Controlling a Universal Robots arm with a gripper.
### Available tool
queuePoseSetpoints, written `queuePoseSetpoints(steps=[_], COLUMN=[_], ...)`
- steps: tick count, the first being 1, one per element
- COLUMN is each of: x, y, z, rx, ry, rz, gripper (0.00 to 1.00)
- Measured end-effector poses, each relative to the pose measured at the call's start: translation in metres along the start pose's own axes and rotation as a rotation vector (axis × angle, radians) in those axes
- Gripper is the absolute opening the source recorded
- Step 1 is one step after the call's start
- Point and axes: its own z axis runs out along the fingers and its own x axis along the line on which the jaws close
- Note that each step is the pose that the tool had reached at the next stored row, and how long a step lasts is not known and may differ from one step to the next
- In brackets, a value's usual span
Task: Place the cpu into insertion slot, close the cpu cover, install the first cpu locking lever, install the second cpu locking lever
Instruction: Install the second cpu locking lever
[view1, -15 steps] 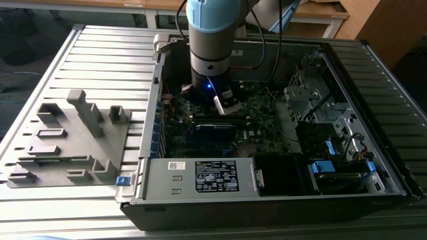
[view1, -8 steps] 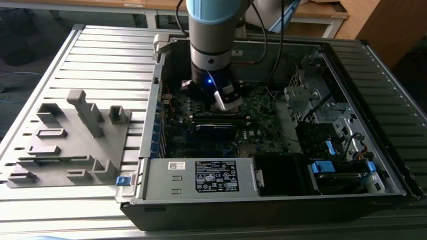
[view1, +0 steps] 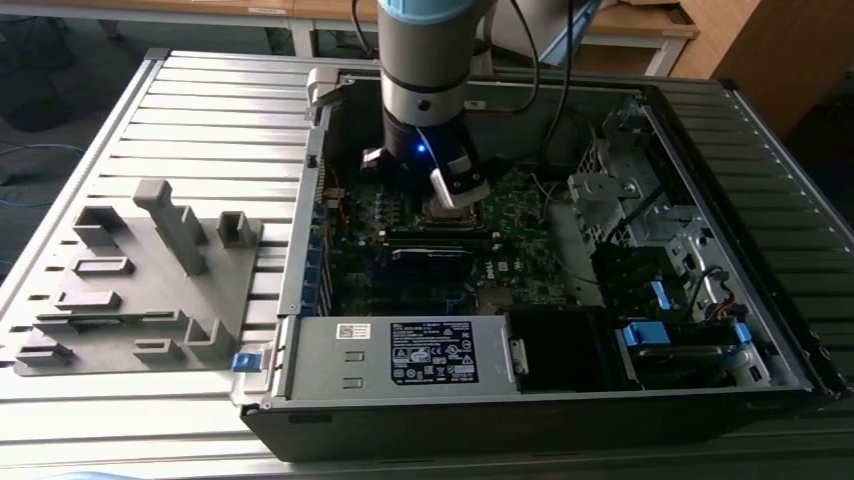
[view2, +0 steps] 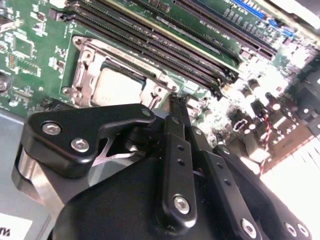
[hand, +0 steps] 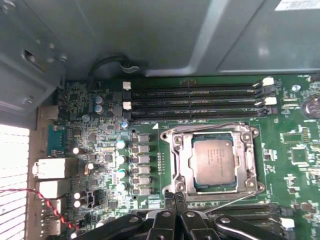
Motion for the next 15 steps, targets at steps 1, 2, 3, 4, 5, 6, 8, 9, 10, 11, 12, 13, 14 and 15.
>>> queuePoseSetpoints(steps=[1, 2, 3, 4, 5, 6, 8, 9, 10, 11, 12, 13, 14, 15], x=[-0.0001, -0.0002, -0.0002, -0.0003, -0.0004, -0.0004, -0.0005, -0.0005, -0.0006, -0.0007, -0.001, -0.0022, -0.0037, -0.0052], y=[0.0004, 0.0008, 0.0012, 0.0016, 0.0019, 0.0022, 0.0025, 0.0028, 0.0031, 0.0034, 0.0036, 0.0038, 0.0039, 0.0039], z=[-0.0024, -0.0047, -0.0071, -0.0093, -0.0114, -0.0132, -0.0151, -0.0164, -0.0184, -0.0204, -0.0216, -0.0215, -0.0215, -0.0215], rx=[-0.0001, -0.0002, -0.0001, -0.0001, -0.0001, -0.0001, -0.0002, -0.0002, 0.0, 0.0, -0.0001, -0.0003, 0.0003, 0.0009], ry=[0.0, 0.0, -0.0001, 0.0, 0.0, 0.0, 0.0, 0.0, 0.0, 0.0, 0.0001, 0.0, 0.0, -0.0002], rz=[0.0, 0.0, 0.0, 0.0, 0.0, 0.0, 0.0, 0.0, 0.0, 0.0, 0.0, 0.001, 0.002, 0.004], gripper=[0.11, 0.11, 0.11, 0.11, 0.11, 0.11, 0.11, 0.11, 0.11, 0.11, 0.11, 0.11, 0.11, 0.11])
